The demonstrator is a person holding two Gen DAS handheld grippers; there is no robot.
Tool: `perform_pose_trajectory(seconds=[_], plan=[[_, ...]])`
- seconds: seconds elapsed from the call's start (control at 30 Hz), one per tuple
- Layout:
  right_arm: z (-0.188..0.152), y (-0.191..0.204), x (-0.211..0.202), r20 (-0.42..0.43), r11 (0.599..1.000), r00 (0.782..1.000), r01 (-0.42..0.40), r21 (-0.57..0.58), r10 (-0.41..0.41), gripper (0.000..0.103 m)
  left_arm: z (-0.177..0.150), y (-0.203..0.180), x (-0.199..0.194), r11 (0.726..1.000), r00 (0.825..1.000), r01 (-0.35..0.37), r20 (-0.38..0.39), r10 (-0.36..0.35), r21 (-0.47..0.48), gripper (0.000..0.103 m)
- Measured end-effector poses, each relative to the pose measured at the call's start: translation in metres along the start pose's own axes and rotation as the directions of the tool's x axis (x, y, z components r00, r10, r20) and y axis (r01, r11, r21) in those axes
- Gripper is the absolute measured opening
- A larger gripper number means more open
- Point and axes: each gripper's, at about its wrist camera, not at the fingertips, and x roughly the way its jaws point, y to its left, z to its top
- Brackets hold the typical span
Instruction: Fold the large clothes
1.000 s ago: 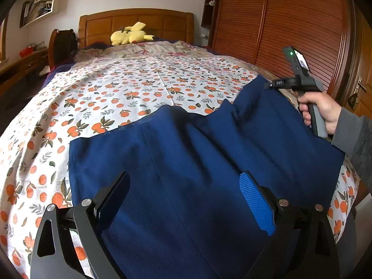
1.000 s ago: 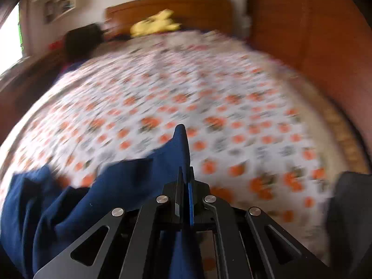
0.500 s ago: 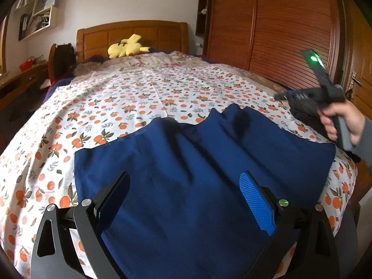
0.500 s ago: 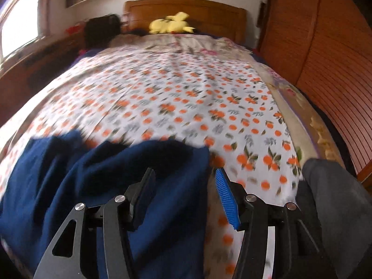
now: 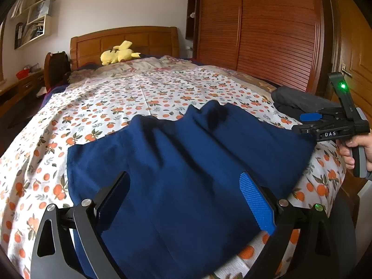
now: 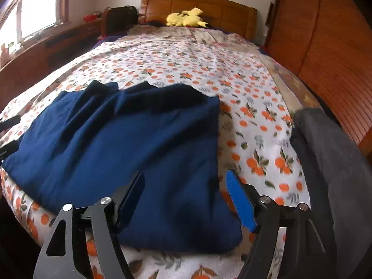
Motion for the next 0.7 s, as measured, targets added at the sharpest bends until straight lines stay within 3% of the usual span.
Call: perform_pose_trajectory(seconds=[0.2, 0.33, 0.5, 0.57, 0.63, 0.7], plan=[[-0.023, -0.016, 0.007, -0.037, 0.996, 0.999, 0.003, 0.091, 0.0, 0.073, -0.015, -0.014, -0.003, 1.0, 1.0, 0.008, -0.018, -0.008, 0.01, 0.096], [-0.034, -0.025, 0.012, -0.054, 0.989, 0.999, 0.008, 0.148, 0.0, 0.082, -0.023, -0.021, -0.002, 1.0, 1.0, 0.01, -0.028, -0.009, 0.017, 0.096], [-0.044, -0.028, 0.02, -0.09, 0.979, 0.996, -0.002, 0.205, 0.021, 0.083, -0.027, -0.027, 0.003, 1.0, 0.999, 0.009, -0.04, -0.008, 0.029, 0.096], [-0.046, -0.026, 0.021, -0.095, 0.975, 0.994, -0.03, 0.218, 0.052, 0.073, -0.029, -0.029, 0.006, 0.999, 0.999, 0.009, -0.045, -0.007, 0.034, 0.096], [-0.048, -0.021, 0.022, -0.098, 0.973, 0.992, -0.062, 0.224, 0.086, 0.057, -0.03, -0.03, 0.008, 0.999, 0.999, 0.009, -0.052, -0.007, 0.036, 0.096], [-0.047, -0.016, 0.022, -0.096, 0.975, 0.992, -0.065, 0.21, 0.087, 0.049, -0.031, -0.031, 0.011, 0.999, 0.998, 0.009, -0.057, -0.007, 0.036, 0.096]])
